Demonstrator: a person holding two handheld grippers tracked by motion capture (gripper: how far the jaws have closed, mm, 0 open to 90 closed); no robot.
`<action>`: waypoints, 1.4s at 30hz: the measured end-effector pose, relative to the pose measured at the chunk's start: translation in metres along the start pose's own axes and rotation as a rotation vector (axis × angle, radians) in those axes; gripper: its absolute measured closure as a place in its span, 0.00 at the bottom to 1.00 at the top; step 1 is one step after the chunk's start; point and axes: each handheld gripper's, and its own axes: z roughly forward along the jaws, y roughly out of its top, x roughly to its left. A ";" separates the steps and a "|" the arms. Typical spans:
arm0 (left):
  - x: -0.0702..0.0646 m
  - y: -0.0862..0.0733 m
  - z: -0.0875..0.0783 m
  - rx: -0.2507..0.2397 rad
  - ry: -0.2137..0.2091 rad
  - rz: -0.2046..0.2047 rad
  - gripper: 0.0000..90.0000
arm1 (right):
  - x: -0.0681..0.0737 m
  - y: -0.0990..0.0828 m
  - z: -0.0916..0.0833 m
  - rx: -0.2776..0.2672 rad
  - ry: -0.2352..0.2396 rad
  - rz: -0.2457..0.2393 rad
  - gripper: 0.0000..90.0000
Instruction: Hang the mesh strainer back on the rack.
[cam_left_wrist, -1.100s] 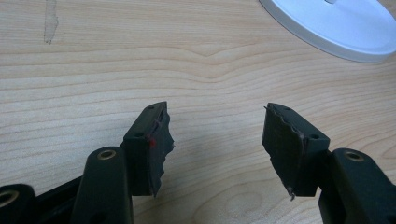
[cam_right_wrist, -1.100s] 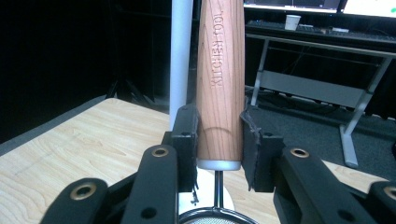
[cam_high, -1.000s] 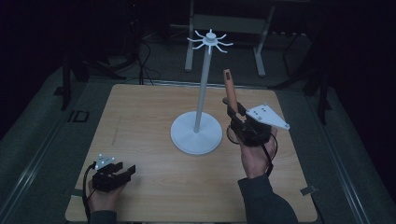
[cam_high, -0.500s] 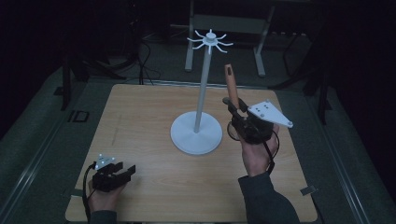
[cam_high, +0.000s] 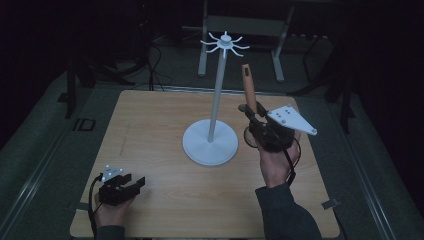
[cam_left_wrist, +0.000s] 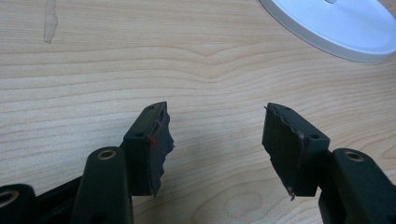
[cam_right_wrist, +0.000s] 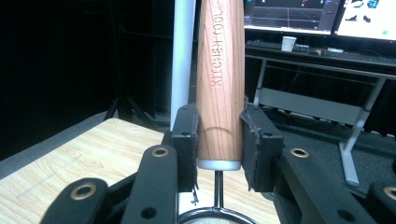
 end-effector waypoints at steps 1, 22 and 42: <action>0.000 0.000 0.000 0.000 0.000 0.000 0.46 | 0.000 0.000 0.000 -0.003 0.001 0.001 0.77; 0.000 0.000 0.000 -0.001 -0.001 -0.001 0.46 | -0.003 0.012 -0.002 -0.084 0.053 0.021 0.77; 0.001 0.000 0.000 -0.003 0.000 -0.003 0.46 | -0.023 0.017 0.025 -0.086 0.233 0.137 0.77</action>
